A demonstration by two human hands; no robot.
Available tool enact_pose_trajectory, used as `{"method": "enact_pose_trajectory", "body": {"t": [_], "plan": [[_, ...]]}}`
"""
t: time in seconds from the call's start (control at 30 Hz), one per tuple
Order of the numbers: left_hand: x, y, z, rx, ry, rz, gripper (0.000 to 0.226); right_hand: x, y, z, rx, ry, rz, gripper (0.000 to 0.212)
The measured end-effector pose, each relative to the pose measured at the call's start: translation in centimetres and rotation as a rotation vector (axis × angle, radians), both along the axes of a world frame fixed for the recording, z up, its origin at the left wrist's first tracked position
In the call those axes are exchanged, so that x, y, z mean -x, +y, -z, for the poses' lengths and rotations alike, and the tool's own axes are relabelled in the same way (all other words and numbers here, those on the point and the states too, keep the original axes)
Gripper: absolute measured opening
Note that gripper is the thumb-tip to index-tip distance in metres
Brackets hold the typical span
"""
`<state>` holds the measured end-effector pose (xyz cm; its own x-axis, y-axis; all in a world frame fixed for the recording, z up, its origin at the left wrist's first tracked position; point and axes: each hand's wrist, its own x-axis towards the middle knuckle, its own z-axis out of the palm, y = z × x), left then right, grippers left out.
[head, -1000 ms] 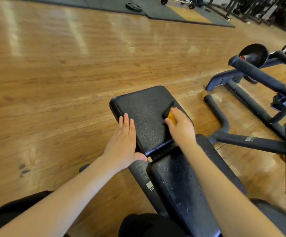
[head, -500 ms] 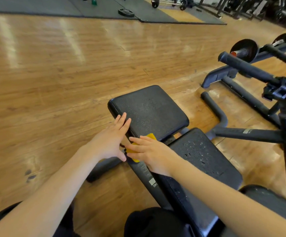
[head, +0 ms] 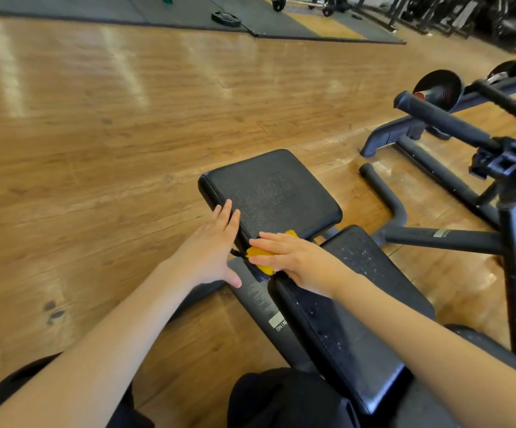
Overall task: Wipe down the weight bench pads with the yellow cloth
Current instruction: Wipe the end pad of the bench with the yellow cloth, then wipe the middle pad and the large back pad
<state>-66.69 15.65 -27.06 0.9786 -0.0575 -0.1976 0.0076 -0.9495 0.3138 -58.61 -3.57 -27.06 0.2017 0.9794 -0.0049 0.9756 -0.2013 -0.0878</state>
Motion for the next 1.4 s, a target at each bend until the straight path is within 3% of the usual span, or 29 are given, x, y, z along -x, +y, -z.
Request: {"method": "enact_pose_trajectory", "body": {"t": [0.1, 0.27, 0.33, 0.47, 0.53, 0.73, 0.83, 1.0, 1.4], "plan": [[0.3, -0.4, -0.2, 0.032, 0.017, -0.021, 0.127, -0.5, -1.8, 0.0, -0.049, 0.091, 0.125, 0.056], [3.0, -4.0, -0.7, 0.134, 0.013, 0.046, 0.120, -2.3, -7.1, -2.0, -0.535, 0.350, 0.830, 0.048], [4.3, -6.3, -0.3, 0.177, 0.001, 0.077, 0.116, -3.9, -9.1, -3.1, -0.524, 0.350, 0.972, 0.044], [5.3, -8.9, 0.8, 0.117, -0.024, 0.087, 0.112, -5.9, -10.9, -3.0, -0.240, 0.396, 0.985, 0.041], [5.3, -9.3, 1.0, 0.107, -0.052, 0.061, 0.109, -6.1, -10.7, -2.4, -0.195, 0.396, 0.949, 0.039], [5.4, -10.5, 1.8, 0.121, -0.143, -0.020, 0.102, -6.3, -11.1, -1.6, -0.168, 0.295, 0.840, 0.044], [5.3, -10.6, 2.0, 0.105, -0.153, -0.034, 0.104, -5.9, -11.6, -0.8, -0.258, 0.314, 0.842, 0.044], [5.4, -10.8, 2.2, 0.100, -0.137, -0.016, 0.121, -3.9, -13.8, -0.1, -0.387, 0.339, 0.906, 0.039], [5.2, -10.8, 1.8, 0.090, -0.138, 0.021, 0.114, 5.5, -23.0, 0.3, -0.352, 0.339, 1.156, 0.042]]}}
